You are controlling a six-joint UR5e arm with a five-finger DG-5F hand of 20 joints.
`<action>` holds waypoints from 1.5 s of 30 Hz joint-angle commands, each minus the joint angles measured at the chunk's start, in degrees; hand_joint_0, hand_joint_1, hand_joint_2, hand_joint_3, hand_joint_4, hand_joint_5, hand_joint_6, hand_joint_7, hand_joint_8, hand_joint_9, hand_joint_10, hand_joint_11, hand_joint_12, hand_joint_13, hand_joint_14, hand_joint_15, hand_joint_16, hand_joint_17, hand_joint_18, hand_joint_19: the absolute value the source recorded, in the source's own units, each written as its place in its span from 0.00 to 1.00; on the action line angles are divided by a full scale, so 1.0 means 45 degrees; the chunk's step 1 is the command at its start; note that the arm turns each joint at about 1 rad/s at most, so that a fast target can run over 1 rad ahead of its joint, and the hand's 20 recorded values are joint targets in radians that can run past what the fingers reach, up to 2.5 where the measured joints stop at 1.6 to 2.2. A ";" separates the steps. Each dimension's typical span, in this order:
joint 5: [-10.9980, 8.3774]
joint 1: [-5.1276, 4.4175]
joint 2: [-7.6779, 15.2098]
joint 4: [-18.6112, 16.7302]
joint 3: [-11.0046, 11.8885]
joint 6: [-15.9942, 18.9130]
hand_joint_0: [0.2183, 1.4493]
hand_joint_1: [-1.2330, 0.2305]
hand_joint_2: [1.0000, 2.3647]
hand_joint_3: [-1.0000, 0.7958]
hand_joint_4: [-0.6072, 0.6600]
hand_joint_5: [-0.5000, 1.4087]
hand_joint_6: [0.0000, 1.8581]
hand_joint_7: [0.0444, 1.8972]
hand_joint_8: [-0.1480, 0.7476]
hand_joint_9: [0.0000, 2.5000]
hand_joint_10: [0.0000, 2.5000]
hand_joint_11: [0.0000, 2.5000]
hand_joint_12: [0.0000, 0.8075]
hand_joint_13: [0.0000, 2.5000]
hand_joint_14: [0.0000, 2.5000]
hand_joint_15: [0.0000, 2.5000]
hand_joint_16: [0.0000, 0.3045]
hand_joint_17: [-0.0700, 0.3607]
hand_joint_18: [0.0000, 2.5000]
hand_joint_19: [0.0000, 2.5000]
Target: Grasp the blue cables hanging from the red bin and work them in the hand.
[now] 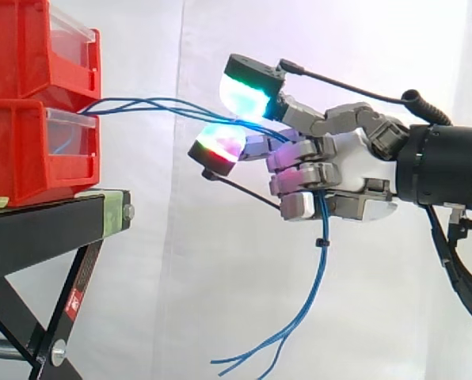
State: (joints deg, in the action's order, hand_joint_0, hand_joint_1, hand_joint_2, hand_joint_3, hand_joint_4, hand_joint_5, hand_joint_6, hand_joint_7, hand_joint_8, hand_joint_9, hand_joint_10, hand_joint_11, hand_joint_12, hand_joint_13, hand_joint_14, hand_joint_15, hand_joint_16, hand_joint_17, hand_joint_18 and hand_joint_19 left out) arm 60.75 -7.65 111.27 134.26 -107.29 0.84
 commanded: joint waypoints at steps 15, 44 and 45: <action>-0.0336 0.0040 0.0000 0.0124 -0.0005 -0.0011 0.59 0.41 0.02 0.28 0.66 0.30 0.38 0.59 0.62 0.66 1.00 1.00 0.64 0.69 1.00 0.64 0.52 0.44 0.88 0.28; -0.0297 -0.0292 0.0000 -0.0032 0.0425 -0.0441 0.58 0.43 0.02 0.46 0.66 0.29 0.40 0.59 0.62 0.64 1.00 1.00 0.66 0.69 1.00 0.64 0.53 0.44 0.88 0.29; -0.0297 -0.0292 0.0000 0.0007 0.0464 -0.0460 0.58 0.43 0.02 0.47 0.66 0.29 0.41 0.59 0.63 0.64 1.00 1.00 0.66 0.69 1.00 0.65 0.53 0.44 0.87 0.29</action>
State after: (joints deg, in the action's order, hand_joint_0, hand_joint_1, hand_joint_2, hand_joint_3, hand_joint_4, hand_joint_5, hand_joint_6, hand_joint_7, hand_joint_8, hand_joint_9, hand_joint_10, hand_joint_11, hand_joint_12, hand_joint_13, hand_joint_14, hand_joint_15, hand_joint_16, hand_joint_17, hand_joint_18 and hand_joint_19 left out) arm 59.46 -8.96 111.27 133.86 -105.93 -1.15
